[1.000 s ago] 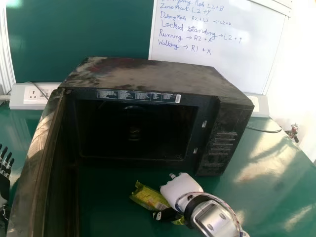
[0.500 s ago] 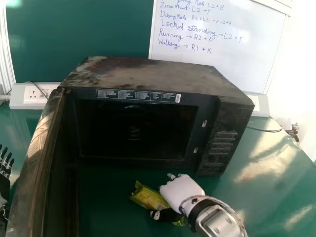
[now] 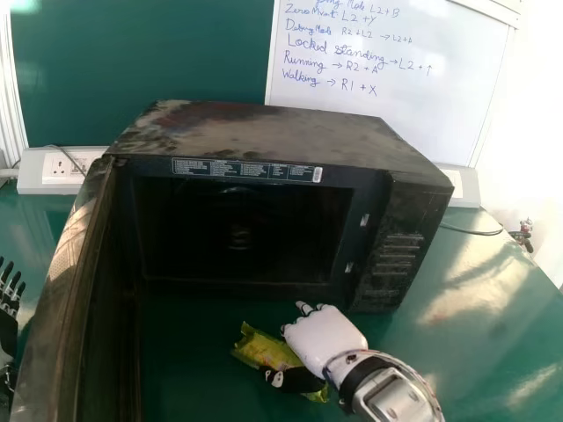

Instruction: Put biscuit inside oven

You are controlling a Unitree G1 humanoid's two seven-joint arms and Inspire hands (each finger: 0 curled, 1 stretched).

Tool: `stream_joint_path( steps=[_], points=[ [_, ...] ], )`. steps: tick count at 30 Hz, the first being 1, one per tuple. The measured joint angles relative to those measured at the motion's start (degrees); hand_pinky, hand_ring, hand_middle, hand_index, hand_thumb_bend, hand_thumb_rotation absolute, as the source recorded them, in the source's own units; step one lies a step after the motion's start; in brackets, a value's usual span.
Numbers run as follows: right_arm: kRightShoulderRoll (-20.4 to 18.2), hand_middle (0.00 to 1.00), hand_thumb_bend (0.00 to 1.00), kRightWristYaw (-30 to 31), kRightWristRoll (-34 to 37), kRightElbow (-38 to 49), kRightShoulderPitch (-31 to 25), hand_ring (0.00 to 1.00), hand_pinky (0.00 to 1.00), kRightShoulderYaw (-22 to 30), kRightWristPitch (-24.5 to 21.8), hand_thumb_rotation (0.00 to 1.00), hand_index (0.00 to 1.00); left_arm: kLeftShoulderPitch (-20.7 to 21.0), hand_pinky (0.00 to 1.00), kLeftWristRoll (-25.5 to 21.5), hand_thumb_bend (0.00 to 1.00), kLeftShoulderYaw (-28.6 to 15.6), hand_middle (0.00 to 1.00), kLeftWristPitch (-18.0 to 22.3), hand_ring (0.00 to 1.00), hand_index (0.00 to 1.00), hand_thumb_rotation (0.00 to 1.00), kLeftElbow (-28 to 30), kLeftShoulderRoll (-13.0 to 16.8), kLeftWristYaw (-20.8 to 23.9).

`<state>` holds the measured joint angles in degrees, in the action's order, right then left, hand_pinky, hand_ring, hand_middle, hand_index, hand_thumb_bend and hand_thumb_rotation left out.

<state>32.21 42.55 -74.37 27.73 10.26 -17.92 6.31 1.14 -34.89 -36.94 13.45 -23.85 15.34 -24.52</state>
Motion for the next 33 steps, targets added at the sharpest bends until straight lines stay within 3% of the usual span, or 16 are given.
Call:
stream_joint_path(
  steps=[7,10,12,17,21,24,29,33],
  points=[
    [-0.2,0.6,0.77,-0.7,0.9,0.1,-0.2,0.65,0.78,0.6,-0.3,0.09,0.68,0.1,1.0,0.0,0.19,0.0,0.95,0.0,0.93,0.99,0.0,-0.3,0.1,-0.1],
    [0.4,0.7,0.8,-0.5,0.2,0.7,-0.2,0.68,0.77,0.5,0.1,0.23,0.72,0.1,1.0,0.0,0.19,0.0,0.95,0.0,0.93,0.99,0.0,-0.3,0.0,-0.1],
    [0.9,0.76,0.93,1.5,-1.0,0.9,-0.2,0.73,0.78,0.3,0.1,0.32,0.77,0.1,1.0,0.0,0.19,0.0,0.95,0.0,0.93,0.99,0.0,-0.2,0.0,-0.1],
    [0.9,0.86,1.0,8.3,-2.0,1.1,0.6,0.82,0.76,-1.4,0.8,0.44,0.88,-0.2,1.0,0.0,0.19,0.0,0.95,0.0,0.94,0.99,0.0,0.0,0.0,-0.2],
    [1.3,0.88,1.0,10.5,-2.0,0.6,2.6,0.83,0.76,-2.7,2.5,0.45,0.91,-0.3,1.0,0.0,0.2,0.0,0.95,0.0,0.93,0.99,0.0,0.1,0.0,-0.3],
    [1.1,0.93,1.0,12.0,-2.0,0.2,3.5,0.88,0.81,-3.2,2.7,0.44,0.95,-0.3,1.0,0.0,0.2,0.0,0.95,0.0,0.93,0.99,0.0,0.1,0.0,-0.4],
    [-1.7,1.0,1.0,15.8,-1.4,-0.7,4.0,0.99,0.92,-3.3,-0.8,0.38,1.0,-0.5,1.0,0.0,0.2,0.0,0.94,0.0,0.92,0.99,0.0,0.6,0.0,-0.3],
    [-3.0,1.0,1.0,17.4,-0.3,-0.7,4.1,1.0,0.87,-2.9,-3.3,0.34,1.0,-0.5,1.0,0.0,0.2,0.0,0.95,0.0,0.93,1.0,0.0,0.6,0.0,-0.1]
  ],
)
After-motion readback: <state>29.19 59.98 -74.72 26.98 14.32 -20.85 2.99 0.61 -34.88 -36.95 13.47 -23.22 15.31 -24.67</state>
